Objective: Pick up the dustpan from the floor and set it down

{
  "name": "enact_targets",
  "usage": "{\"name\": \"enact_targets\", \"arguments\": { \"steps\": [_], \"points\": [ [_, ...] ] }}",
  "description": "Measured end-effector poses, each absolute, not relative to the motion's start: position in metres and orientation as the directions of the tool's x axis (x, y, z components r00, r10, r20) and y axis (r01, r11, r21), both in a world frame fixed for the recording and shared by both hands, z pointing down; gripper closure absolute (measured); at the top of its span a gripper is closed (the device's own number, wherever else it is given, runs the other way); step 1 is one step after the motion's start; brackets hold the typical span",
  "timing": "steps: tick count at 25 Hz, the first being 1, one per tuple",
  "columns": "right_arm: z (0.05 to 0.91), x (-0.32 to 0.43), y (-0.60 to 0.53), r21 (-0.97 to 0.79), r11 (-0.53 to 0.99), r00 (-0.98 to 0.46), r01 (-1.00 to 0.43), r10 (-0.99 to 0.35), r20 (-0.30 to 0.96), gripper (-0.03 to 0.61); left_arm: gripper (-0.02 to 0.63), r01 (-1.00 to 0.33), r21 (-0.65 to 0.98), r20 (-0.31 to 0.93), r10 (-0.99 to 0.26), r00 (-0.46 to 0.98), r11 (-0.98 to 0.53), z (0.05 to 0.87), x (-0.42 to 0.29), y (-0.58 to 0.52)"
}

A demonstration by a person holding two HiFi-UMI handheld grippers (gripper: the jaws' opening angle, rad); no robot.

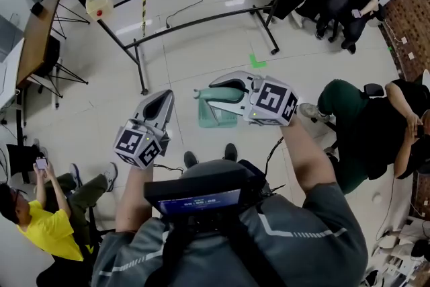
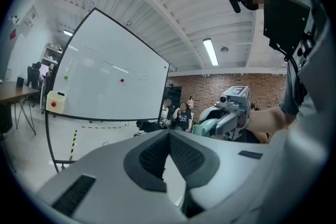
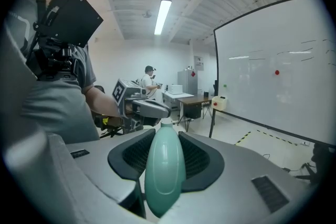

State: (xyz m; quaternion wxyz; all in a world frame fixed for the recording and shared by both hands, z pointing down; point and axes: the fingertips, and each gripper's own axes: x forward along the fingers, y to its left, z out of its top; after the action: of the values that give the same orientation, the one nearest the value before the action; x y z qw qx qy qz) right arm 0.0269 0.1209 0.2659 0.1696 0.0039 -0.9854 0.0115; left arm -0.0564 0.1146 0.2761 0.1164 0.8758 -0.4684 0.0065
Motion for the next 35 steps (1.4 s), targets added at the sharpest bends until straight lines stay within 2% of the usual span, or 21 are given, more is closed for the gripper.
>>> {"name": "enact_targets", "arguments": {
  "steps": [11,17,23,27,35],
  "points": [
    [0.259,0.038,0.111,0.000,1.000,-0.941,-0.029,-0.028,0.338,0.411,0.583,-0.811,0.194,0.110,-0.809,0.577,-0.552,0.262,-0.052,0.109],
    [0.260,0.035,0.097,-0.005,1.000,-0.948,-0.011,-0.009,0.318,0.411,0.581,-0.849,0.242,0.091,-0.860,0.503,-0.471,0.266,-0.065,0.093],
    [0.253,0.037,0.066,-0.023,0.999,-0.955,0.030,0.035,0.293,0.411,0.580,-0.868,0.226,0.055,-0.884,0.464,-0.442,0.252,-0.057,0.067],
    [0.252,0.036,0.040,-0.024,0.997,-0.954,0.069,0.073,0.290,0.411,0.581,-0.892,0.216,0.076,-0.904,0.421,-0.397,0.258,-0.056,0.043],
    [0.260,-0.006,-0.037,-0.037,0.999,-0.954,0.039,0.048,0.297,0.411,0.581,-0.852,0.259,0.071,-0.871,0.487,-0.456,0.273,-0.100,-0.036]
  ]
}}
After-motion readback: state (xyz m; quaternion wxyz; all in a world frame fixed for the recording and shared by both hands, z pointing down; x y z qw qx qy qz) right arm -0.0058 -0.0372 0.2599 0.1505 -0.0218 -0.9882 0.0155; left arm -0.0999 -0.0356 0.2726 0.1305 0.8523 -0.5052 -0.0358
